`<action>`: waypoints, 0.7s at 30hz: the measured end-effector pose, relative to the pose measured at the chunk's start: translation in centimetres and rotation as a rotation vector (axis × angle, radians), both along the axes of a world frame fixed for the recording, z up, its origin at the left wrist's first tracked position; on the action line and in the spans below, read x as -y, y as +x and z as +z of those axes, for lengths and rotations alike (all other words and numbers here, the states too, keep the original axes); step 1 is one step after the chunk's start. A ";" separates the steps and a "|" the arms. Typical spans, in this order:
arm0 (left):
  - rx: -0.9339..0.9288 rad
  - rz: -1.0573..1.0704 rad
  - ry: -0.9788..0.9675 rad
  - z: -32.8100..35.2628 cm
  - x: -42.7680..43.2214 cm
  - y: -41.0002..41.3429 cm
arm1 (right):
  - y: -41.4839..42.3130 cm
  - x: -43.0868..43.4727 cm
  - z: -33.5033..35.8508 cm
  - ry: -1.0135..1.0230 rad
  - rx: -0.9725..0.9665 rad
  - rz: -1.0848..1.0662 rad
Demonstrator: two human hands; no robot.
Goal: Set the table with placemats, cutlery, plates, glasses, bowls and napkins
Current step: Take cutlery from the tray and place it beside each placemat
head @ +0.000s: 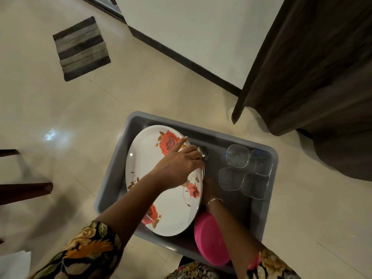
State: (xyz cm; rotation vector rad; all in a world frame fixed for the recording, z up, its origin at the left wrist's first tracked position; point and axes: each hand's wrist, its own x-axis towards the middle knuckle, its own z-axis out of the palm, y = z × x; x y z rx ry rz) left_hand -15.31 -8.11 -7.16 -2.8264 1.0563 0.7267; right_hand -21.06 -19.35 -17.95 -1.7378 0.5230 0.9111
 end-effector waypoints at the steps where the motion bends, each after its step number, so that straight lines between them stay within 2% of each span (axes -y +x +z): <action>1: -0.002 0.000 0.013 0.1 0.1 0.0 | -0.1 0.2 0.8 0.060 -0.012 -0.088; 3: -0.009 0.002 0.051 0.3 0.4 0.0 | -0.6 0.7 2.1 0.091 0.037 -0.161; 8: 0.004 0.028 0.065 0.3 0.6 -0.2 | -1.4 2.5 4.8 0.163 0.069 -0.166; 15: -0.006 -0.011 0.168 -1.0 2.6 -0.2 | -2.0 5.8 9.3 0.036 0.429 -0.113; 21: -0.021 -0.114 0.259 -4.9 5.2 0.8 | -2.4 8.7 10.3 0.024 0.479 -0.076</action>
